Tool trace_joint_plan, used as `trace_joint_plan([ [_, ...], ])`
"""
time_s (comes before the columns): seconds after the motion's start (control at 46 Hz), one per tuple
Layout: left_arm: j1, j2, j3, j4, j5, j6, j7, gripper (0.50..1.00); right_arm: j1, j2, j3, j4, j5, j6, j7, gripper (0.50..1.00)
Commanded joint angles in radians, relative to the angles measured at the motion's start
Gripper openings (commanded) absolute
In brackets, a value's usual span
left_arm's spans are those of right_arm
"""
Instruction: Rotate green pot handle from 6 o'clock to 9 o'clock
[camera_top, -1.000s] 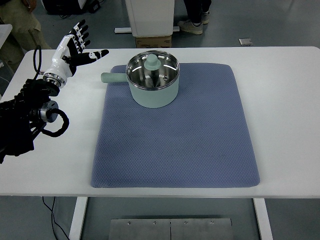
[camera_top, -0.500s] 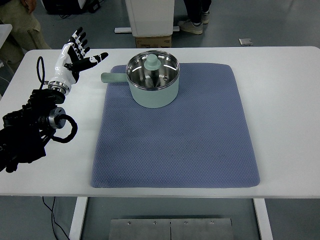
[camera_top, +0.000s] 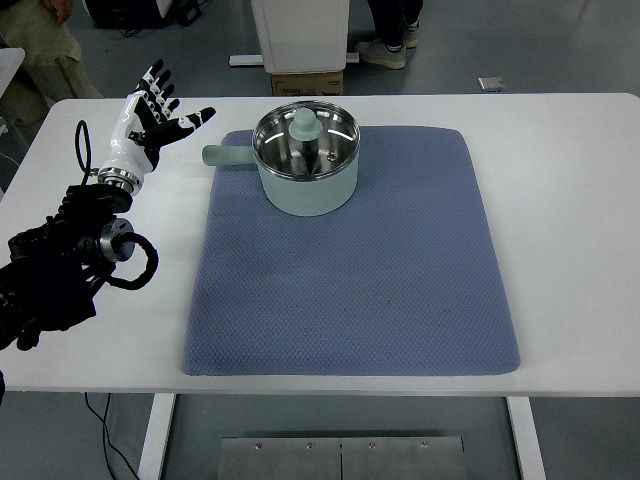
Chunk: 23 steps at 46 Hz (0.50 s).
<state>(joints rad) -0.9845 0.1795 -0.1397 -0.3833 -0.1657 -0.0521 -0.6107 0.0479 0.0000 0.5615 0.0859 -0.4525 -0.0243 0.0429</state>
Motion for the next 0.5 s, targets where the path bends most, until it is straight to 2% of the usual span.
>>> trace_joint_plan([
  [0.0, 0.001, 0.000, -0.005, 0.000, 0.000, 0.000, 0.000, 1.000, -0.003, 0.000, 0.000, 0.000, 0.000, 0.000, 0.000, 1.000],
  [0.478, 0.001, -0.003, -0.017, 0.000, 0.000, 0.009, 0.000, 1.000, -0.002, 0.000, 0.000, 0.000, 0.000, 0.000, 0.000, 1.000],
])
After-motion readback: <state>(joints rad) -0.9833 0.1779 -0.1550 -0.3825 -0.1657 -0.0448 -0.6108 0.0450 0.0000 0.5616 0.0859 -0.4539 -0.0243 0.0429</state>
